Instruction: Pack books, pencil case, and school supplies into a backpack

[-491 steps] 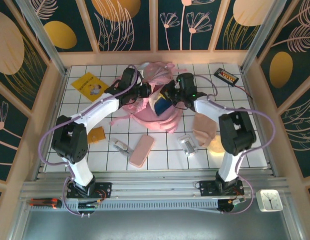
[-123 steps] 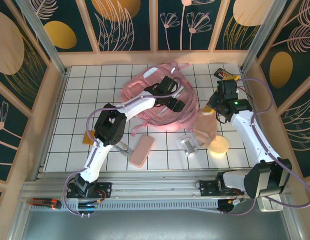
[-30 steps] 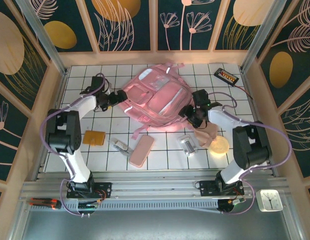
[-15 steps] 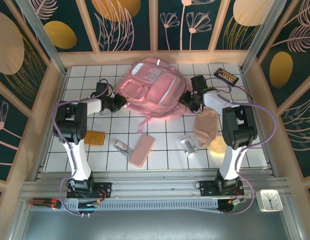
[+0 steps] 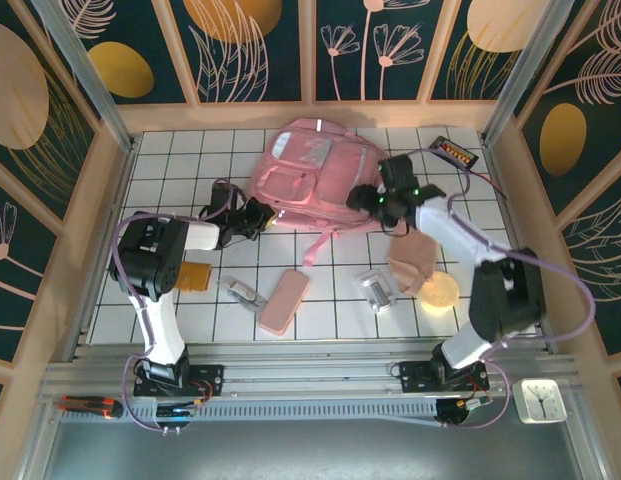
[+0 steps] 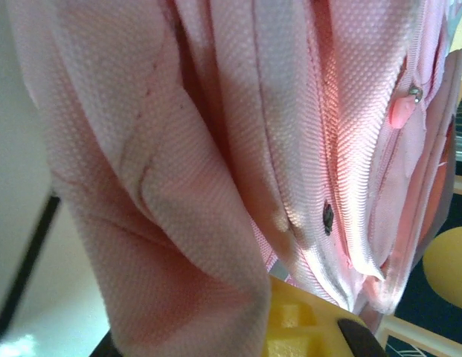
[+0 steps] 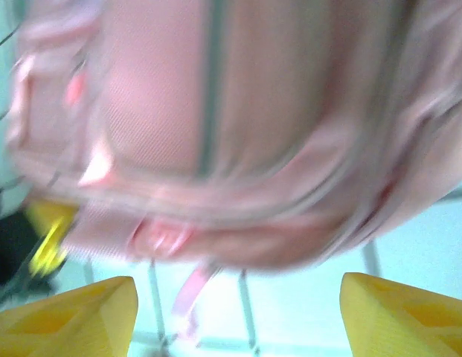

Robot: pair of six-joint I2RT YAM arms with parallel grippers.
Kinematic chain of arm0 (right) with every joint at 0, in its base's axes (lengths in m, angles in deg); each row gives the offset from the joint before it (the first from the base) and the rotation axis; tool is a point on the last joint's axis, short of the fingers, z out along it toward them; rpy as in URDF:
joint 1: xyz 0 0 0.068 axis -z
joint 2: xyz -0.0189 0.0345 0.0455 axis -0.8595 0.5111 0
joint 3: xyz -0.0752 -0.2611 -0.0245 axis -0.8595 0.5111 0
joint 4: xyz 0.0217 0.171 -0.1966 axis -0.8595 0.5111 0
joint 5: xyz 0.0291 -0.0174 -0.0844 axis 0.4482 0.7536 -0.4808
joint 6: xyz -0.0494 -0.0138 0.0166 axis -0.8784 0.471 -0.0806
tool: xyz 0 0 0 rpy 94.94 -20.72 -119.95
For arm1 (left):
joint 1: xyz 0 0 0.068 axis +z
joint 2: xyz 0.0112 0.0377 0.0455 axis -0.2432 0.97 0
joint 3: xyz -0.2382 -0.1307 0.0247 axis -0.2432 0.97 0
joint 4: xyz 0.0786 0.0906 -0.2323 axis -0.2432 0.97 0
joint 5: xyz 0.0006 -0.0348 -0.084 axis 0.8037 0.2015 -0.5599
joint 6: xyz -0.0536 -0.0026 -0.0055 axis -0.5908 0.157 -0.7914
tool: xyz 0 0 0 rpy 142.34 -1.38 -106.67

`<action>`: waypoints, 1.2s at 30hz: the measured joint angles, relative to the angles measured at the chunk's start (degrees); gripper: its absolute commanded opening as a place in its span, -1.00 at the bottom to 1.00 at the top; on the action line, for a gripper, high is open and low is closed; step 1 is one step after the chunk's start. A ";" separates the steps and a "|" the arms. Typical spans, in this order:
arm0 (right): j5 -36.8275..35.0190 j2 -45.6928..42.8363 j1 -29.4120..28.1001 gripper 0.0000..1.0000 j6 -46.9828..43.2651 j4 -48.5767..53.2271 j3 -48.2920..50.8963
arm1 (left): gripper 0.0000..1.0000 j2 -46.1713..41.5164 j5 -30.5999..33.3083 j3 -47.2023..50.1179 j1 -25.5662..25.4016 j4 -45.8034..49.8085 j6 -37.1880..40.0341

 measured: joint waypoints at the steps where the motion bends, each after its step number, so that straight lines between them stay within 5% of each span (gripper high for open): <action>1: 0.66 -2.40 -2.49 0.38 1.11 -1.70 3.58 | -0.95 -0.33 -0.02 0.31 -0.31 -0.57 -1.01; 9: 1.18 0.37 -8.55 0.34 6.12 -14.49 17.81 | -0.96 -4.74 -0.50 1.18 -0.55 -1.53 -5.18; 21: 3.67 5.95 -6.49 0.29 7.52 -36.33 18.67 | -0.97 -8.57 -1.79 2.10 -0.55 -0.66 -6.93; 36: 6.43 8.94 -6.49 0.08 10.69 -45.59 21.03 | -0.97 -9.40 -1.81 3.32 -0.52 -0.74 -8.44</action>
